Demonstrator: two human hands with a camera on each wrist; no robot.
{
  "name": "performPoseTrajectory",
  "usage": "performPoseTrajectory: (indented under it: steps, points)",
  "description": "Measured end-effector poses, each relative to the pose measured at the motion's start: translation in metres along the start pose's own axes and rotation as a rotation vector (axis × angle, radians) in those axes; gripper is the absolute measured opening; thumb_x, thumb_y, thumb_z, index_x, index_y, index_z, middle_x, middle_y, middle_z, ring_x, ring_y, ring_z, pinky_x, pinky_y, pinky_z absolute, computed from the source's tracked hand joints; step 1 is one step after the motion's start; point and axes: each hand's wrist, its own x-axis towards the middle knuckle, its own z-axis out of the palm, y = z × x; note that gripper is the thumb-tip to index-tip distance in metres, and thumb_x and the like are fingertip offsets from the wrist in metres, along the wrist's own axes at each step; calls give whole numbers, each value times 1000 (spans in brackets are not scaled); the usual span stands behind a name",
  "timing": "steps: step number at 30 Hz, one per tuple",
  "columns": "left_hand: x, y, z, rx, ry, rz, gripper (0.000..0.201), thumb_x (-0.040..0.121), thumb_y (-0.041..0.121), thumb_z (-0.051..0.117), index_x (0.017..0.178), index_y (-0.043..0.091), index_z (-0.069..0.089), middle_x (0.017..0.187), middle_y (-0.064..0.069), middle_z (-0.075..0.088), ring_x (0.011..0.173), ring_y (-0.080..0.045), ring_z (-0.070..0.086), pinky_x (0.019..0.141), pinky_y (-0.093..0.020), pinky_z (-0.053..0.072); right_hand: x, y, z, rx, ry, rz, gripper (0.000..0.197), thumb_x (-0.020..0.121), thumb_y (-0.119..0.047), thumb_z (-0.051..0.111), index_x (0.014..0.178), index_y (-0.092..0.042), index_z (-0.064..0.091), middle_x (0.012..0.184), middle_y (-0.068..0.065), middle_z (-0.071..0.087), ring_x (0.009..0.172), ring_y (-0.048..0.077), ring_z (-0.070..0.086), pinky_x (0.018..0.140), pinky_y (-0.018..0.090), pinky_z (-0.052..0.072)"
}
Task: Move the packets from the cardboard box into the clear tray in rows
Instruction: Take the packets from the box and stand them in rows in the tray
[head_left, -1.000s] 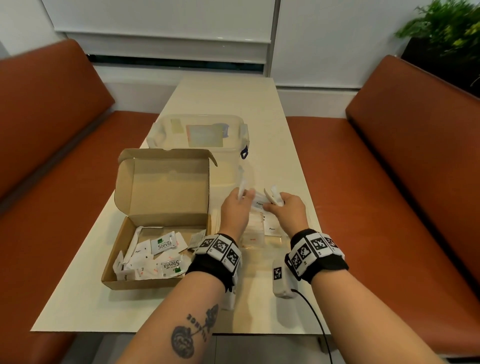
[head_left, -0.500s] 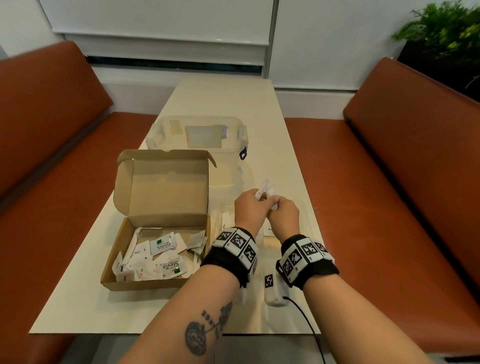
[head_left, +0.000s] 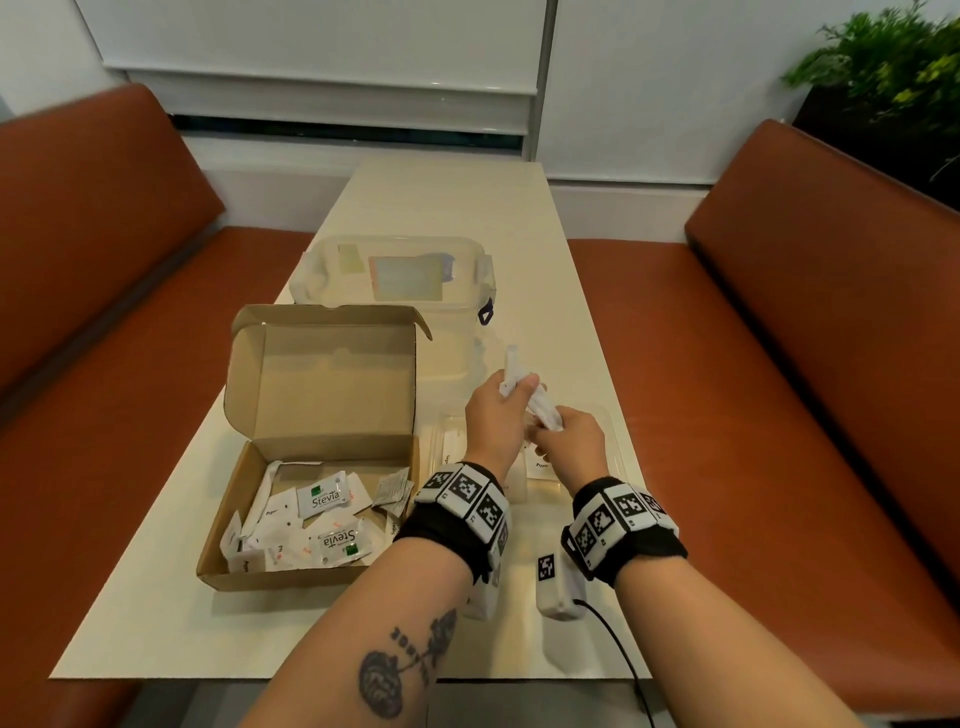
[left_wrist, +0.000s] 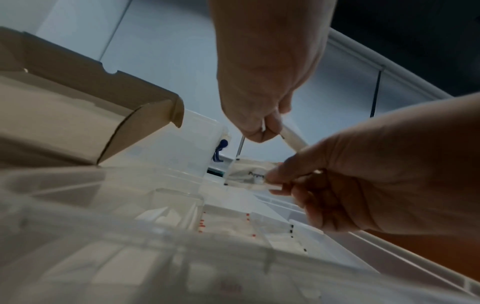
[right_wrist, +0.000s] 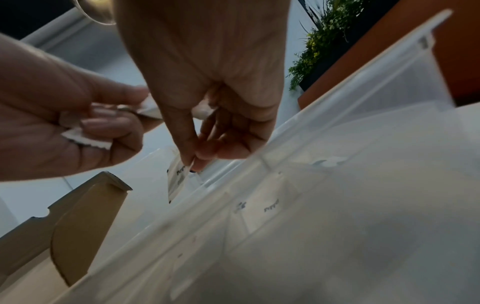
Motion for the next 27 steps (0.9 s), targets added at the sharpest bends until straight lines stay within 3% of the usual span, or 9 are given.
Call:
performPoseTrajectory:
  steps: [4,8,10,11,13,14,18,22,27]
  points:
    - [9,-4,-7,-92,94,-15,27,98,24,49,106,0,60,102,-15,68,95,-26,63,87,-36,49,4,5,-3,33,31,18,16,77,-6,71,68,-11,59,61,5,60,55,17,55,55,28,47]
    - [19,-9,-15,-149,133,-59,19,101,28,43,99,13,53,94,-7,59,95,-27,57,90,-40,46,10,8,-11,146,49,40,19,78,-4,72,69,-13,58,65,4,63,53,12,56,49,17,47]
    - [20,-13,-16,-198,131,-90,10,100,29,45,95,22,51,91,-2,58,86,-20,60,80,-36,51,13,5,-15,217,27,49,19,77,-3,72,69,-12,58,64,4,63,52,11,56,49,16,48]
    - [20,-16,-17,-208,131,-99,6,99,29,49,95,24,50,90,0,58,78,-17,62,69,-30,55,15,4,-17,251,5,55,18,77,-3,73,70,-11,59,64,4,64,52,11,57,51,17,49]
    - [21,-21,-19,-146,137,-94,12,93,29,59,96,21,51,85,-1,59,60,-12,55,51,-24,48,18,1,-20,309,-48,63,17,76,-3,74,72,-10,60,66,6,65,53,11,58,55,19,51]
    - [22,-24,-20,-103,136,-89,16,91,30,63,95,19,52,82,-1,59,56,-13,51,49,-24,43,18,0,-21,327,-73,62,17,76,-2,75,72,-9,60,67,7,65,54,11,58,56,19,51]
    - [24,-29,-22,-44,96,-128,15,85,30,70,85,19,60,62,2,52,48,-13,42,46,-24,36,21,-1,-23,369,-142,62,14,75,0,74,72,-8,62,67,8,64,52,10,58,53,18,50]
    - [21,-33,-27,-78,14,-205,4,86,15,69,86,17,65,60,-1,49,47,-12,38,42,-22,32,21,1,-25,366,-169,72,12,76,0,74,73,-7,64,65,7,64,52,10,58,52,17,49]
    - [18,-35,-32,-64,33,-228,7,82,11,72,87,14,69,59,0,53,47,-12,41,45,-23,36,19,0,-23,325,-183,74,10,77,-7,75,82,-9,67,60,3,66,51,9,59,54,18,51]
